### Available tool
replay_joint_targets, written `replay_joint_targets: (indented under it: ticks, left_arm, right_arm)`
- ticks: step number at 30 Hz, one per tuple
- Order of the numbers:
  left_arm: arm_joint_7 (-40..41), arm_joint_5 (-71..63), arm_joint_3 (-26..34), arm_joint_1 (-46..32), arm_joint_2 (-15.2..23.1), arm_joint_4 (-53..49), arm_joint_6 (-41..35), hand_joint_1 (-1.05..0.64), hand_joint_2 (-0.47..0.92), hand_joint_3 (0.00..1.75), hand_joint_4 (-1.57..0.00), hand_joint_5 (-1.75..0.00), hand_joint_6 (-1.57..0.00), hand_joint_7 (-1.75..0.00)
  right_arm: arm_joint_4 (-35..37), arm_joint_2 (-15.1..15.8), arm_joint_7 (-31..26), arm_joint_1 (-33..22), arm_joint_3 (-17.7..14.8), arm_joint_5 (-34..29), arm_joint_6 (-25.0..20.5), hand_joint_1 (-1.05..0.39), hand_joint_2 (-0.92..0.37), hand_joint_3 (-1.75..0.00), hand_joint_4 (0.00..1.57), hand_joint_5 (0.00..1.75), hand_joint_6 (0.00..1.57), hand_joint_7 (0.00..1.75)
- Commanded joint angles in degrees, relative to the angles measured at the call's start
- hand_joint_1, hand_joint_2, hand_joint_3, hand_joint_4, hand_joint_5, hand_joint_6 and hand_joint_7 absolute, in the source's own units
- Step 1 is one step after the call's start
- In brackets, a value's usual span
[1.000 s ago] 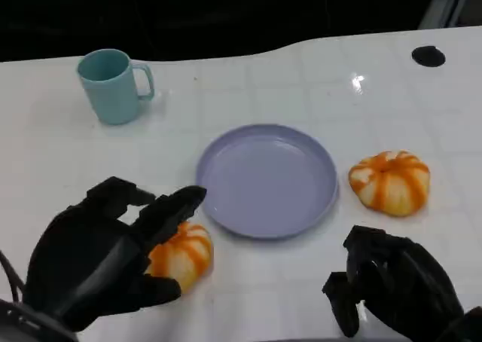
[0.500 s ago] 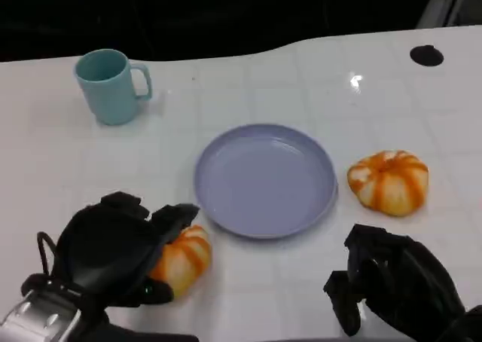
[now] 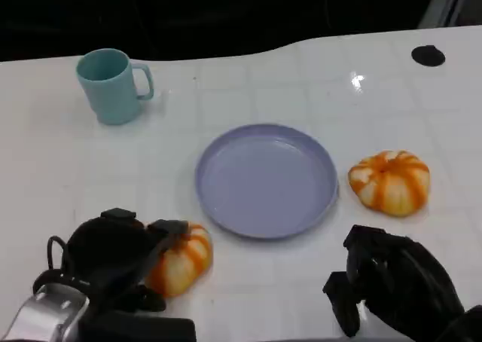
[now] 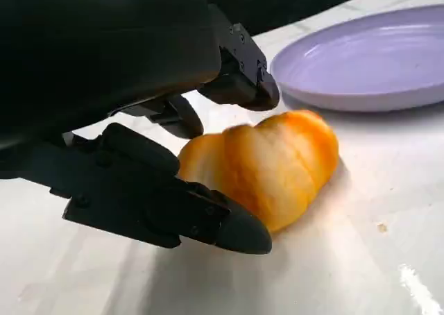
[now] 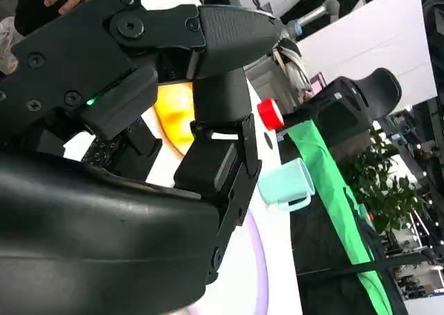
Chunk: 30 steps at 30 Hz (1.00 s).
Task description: Grasp the bread from the table and place it into the plate.
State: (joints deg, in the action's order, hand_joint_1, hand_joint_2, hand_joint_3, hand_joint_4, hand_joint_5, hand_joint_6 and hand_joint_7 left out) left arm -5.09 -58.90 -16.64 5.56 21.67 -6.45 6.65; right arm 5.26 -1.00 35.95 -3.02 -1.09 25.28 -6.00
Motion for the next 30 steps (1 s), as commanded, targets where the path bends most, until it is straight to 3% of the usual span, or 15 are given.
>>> replay_joint_targets:
  ticks: [1,3,5,6,7,11,12,15,16,17,19,22,30]
  left_arm:
    - [3.06,1.82,-1.49,1.69,1.54,-5.08,0.24,-0.60,0.92,0.02,-0.43,-0.45,-0.38,-0.02]
    - [5.55,2.87,-2.04,2.39,1.70,-7.49,1.35,-0.50,0.91,0.01,-0.50,-0.48,-0.43,-0.03]
    - [9.15,3.76,-2.47,3.17,1.83,-10.28,3.14,-0.39,0.92,0.01,-0.46,-0.92,-0.51,-0.02]
    - [10.34,4.22,-2.72,3.65,1.97,-11.69,3.91,-0.31,0.92,0.07,-0.44,-1.32,-0.58,-0.03]
    - [10.57,4.53,-3.04,4.16,2.22,-12.96,4.20,-0.28,0.92,0.12,-0.45,-1.47,-0.63,-0.04]
    - [12.38,5.64,-4.06,5.99,2.71,-17.86,4.90,-0.27,0.92,0.45,-0.76,-1.32,-1.07,-0.18]
    - [13.75,5.65,-4.39,6.44,2.75,-19.05,5.17,-0.27,0.92,0.50,-0.81,-1.39,-1.12,-0.35]
    - [19.44,5.77,-5.17,7.49,2.69,-21.92,6.77,-0.25,0.87,0.55,-0.80,-1.70,-0.80,-1.30]
    - [21.54,5.83,-5.38,7.79,2.58,-22.78,7.34,-0.24,0.82,0.61,-0.81,-1.72,-0.73,-1.52]
    - [23.31,5.73,-5.64,8.00,2.55,-23.25,7.67,-0.25,0.80,0.65,-0.82,-1.73,-0.68,-1.63]
    - [25.42,5.58,-6.26,8.36,2.67,-23.91,7.89,-0.25,0.74,0.75,-0.83,-1.74,-0.65,-1.72]
    - [27.73,5.67,-7.02,8.87,2.95,-25.03,8.65,-0.26,0.67,0.88,-0.81,-1.75,-0.66,-1.66]
    - [36.19,5.40,-7.44,8.90,2.24,-25.96,8.08,-0.26,0.59,0.98,-0.84,-1.75,-0.66,-1.70]
  right_arm:
    - [-0.40,0.71,0.19,-0.25,-0.09,0.21,0.64,-0.92,-0.57,-0.73,1.21,1.57,1.04,1.40]
    - [-0.41,0.76,0.08,-0.30,-0.04,-0.05,0.96,-0.91,-0.57,-0.75,1.20,1.57,1.03,1.40]
    - [-0.58,0.83,-0.30,-0.40,0.07,-0.51,1.18,-0.92,-0.56,-0.77,1.20,1.57,1.03,1.40]
    - [-0.72,0.85,-0.43,-0.43,0.12,-0.62,1.13,-0.92,-0.56,-0.78,1.20,1.58,1.03,1.41]
    - [-0.76,0.84,-0.44,-0.44,0.11,-0.65,1.10,-0.92,-0.56,-0.78,1.20,1.58,1.03,1.41]
    - [-0.61,0.69,-0.01,-0.41,0.08,-0.59,1.50,-0.92,-0.55,-0.79,1.20,1.58,1.02,1.41]
    - [-0.61,0.68,-0.08,-0.40,0.11,-0.65,1.54,-0.92,-0.55,-0.79,1.20,1.58,1.02,1.41]
    - [-0.66,0.68,-0.41,-0.40,0.21,-0.97,1.70,-0.94,-0.56,-0.77,1.20,1.58,1.04,1.41]
    - [-0.68,0.65,-0.45,-0.40,0.20,-0.97,1.68,-0.94,-0.56,-0.77,1.20,1.58,1.04,1.41]
    - [-0.75,0.60,-0.44,-0.41,0.15,-0.79,1.52,-0.94,-0.56,-0.77,1.20,1.58,1.04,1.41]
    - [-0.80,0.55,-0.36,-0.41,0.08,-0.55,1.38,-0.94,-0.56,-0.76,1.21,1.58,1.03,1.40]
    - [-0.62,0.61,-0.10,-0.28,-0.05,-0.37,1.47,-0.94,-0.56,-0.75,1.21,1.58,1.04,1.40]
    - [-0.36,0.71,0.15,-0.12,-0.36,0.12,0.87,-0.94,-0.55,-0.73,1.21,1.57,1.03,1.42]
